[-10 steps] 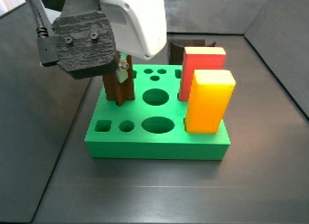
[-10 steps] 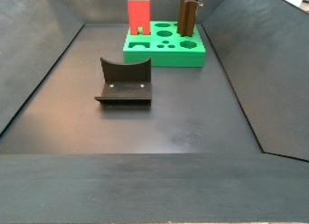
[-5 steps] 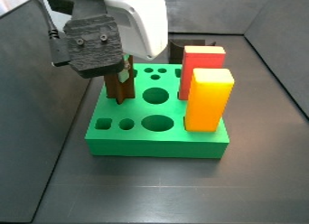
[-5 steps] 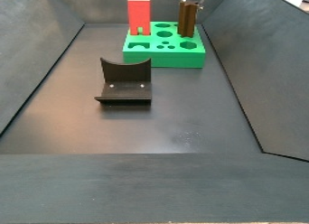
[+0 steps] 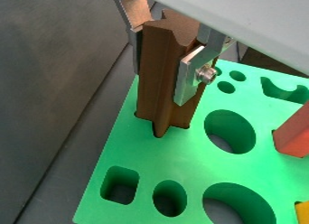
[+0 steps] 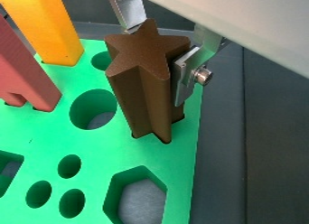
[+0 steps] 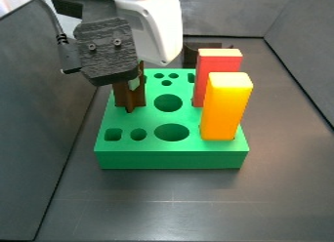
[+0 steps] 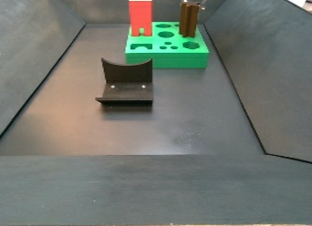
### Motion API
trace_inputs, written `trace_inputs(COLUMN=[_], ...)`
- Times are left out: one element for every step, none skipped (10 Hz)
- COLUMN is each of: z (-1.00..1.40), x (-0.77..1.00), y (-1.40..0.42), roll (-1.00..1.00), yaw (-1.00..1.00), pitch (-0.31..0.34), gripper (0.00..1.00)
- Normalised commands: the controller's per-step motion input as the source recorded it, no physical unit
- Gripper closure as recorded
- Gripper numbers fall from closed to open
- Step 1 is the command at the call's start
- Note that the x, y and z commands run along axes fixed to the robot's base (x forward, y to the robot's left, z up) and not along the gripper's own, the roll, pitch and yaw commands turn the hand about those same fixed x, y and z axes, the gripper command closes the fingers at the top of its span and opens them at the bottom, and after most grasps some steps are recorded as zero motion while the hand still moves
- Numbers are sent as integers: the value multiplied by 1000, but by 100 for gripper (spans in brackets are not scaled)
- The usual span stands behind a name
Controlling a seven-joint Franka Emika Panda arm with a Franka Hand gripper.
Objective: Pick up the star object. Move up. Place the star object on the fixture. Regrasp the star object. Move to above the board. Insert the star object.
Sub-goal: Insert the star object.
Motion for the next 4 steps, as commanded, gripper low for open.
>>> trace_inputs(z=[-811, -886, -246, 0], x=[117, 94, 49, 0], y=[-46, -94, 0, 0], roll=[229, 226, 41, 0], yaw=[197, 129, 0, 0], pitch=[-81, -33, 0, 0], gripper=[100, 100, 100, 100])
